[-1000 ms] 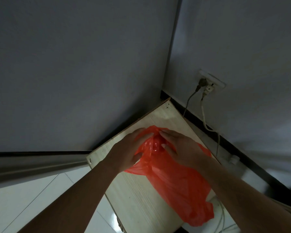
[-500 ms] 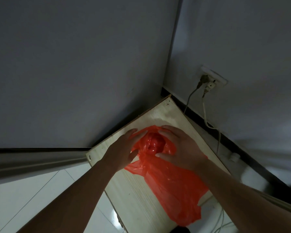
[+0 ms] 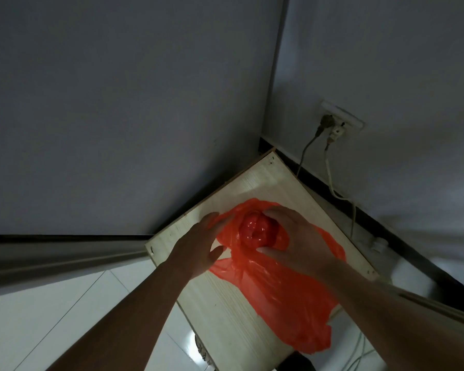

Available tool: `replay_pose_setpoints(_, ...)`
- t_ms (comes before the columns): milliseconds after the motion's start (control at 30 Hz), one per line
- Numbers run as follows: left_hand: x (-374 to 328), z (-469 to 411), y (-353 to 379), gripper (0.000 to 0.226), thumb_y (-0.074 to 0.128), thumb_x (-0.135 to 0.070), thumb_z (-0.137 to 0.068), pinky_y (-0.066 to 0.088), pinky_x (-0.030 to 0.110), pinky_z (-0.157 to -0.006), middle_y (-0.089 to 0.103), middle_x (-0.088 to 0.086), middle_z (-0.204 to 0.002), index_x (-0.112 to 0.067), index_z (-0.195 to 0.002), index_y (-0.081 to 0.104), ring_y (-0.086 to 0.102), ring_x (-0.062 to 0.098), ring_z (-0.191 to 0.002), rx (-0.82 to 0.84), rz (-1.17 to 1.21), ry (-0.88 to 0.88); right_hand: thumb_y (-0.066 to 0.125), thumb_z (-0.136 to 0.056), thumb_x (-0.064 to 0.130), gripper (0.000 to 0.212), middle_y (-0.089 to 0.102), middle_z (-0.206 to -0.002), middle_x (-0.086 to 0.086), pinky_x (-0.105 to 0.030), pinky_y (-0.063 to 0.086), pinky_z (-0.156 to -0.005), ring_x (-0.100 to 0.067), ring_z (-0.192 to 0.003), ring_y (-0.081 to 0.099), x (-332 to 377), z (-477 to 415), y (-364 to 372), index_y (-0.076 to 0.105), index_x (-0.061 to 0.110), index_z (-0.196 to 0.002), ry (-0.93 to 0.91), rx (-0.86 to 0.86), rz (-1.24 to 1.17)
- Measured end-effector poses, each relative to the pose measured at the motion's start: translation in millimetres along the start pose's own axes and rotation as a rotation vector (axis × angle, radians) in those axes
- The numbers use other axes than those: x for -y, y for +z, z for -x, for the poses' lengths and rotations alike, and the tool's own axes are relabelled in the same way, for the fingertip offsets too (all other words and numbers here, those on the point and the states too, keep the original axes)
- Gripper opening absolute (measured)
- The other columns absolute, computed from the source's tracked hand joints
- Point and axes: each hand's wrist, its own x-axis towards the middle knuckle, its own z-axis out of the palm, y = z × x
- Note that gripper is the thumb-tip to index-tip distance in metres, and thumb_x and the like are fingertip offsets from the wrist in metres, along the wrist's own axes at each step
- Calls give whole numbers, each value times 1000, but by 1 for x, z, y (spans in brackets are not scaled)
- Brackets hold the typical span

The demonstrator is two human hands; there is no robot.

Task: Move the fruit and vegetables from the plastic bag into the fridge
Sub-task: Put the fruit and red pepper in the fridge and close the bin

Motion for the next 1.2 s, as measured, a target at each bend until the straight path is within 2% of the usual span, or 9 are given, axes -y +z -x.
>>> replay_pose_setpoints(200, -17, 25, -26, 69, 57, -31, -88, 48, 33, -93, 25, 1, -151, -44, -143, 17, 38, 19, -132, 10, 69, -61, 74, -68, 51, 73, 47, -128, 11, -18, 32, -96, -4, -116, 44, 24, 32, -23, 43, 30, -130, 107, -119, -105)
replay_pose_setpoints(333, -45, 49, -68, 59, 59, -30, -88, 42, 27, -91, 28, 0, -150, -40, -139, 31, 40, 19, -130, -95, 109, -72, 75, -67, 47, 66, 49, -115, 15, -25, 43, -93, -7, -107, 50, 58, 60, -48, 45, 31, -123, 168, -180, -169)
replay_pose_setpoints(400, -61, 65, -88, 55, 59, -30, -88, 35, 24, -95, 31, 0, -149, -36, -137, 36, 36, 18, -133, -135, 159, -61, 75, -68, 46, 60, 49, -109, 15, -21, 43, -86, -6, -101, 51, 78, 78, -61, 46, 33, -118, 174, -202, -210)
replay_pose_setpoints(467, -77, 82, -104, 53, 59, -30, -88, 34, 25, -99, 33, 0, -147, -32, -137, 38, 34, 17, -134, -152, 219, -43, 75, -68, 45, 58, 49, -109, 15, -19, 40, -84, -5, -100, 50, 96, 98, -70, 45, 35, -117, 197, -209, -235)
replay_pose_setpoints(700, -138, 142, -136, 61, 66, -23, -84, 36, 23, -103, 38, -7, -141, -31, -137, 37, 37, 1, -125, -151, 318, 87, 75, -59, 52, 68, 54, -115, 12, -35, 53, -85, -7, -100, 54, 149, 166, -84, 47, 36, -118, 248, -269, -290)
replay_pose_setpoints(800, -162, 166, -146, 70, 71, -25, -79, 41, 27, -100, 37, -11, -142, -38, -136, 34, 39, 5, -126, -99, 339, 127, 76, -60, 48, 68, 54, -115, 12, -30, 52, -85, -6, -102, 54, 169, 196, -91, 47, 35, -121, 210, -273, -278)
replay_pose_setpoints(900, -183, 187, -151, 73, 73, -28, -77, 40, 25, -95, 40, -8, -140, -40, -137, 33, 43, 9, -123, -27, 359, 115, 79, -66, 38, 75, 50, -117, 14, -15, 45, -83, -5, -107, 51, 179, 223, -98, 41, 32, -130, 186, -230, -260)
replay_pose_setpoints(1100, -201, 236, -155, 72, 73, -30, -77, 43, 25, -94, 43, -11, -137, -41, -135, 33, 48, 5, -113, -4, 444, 46, 79, -67, 37, 63, 48, -109, 20, -20, 44, -85, -4, -103, 49, 203, 249, -117, 40, 44, -116, 77, -135, -170)
replay_pose_setpoints(1200, -210, 259, -157, 73, 75, -32, -74, 43, 20, -90, 46, -13, -133, -38, -135, 35, 51, 5, -110, -82, 486, -25, 81, -67, 32, 61, 46, -104, 25, -10, 38, -81, 3, -98, 47, 216, 248, -128, 44, 41, -116, -27, -80, -136)
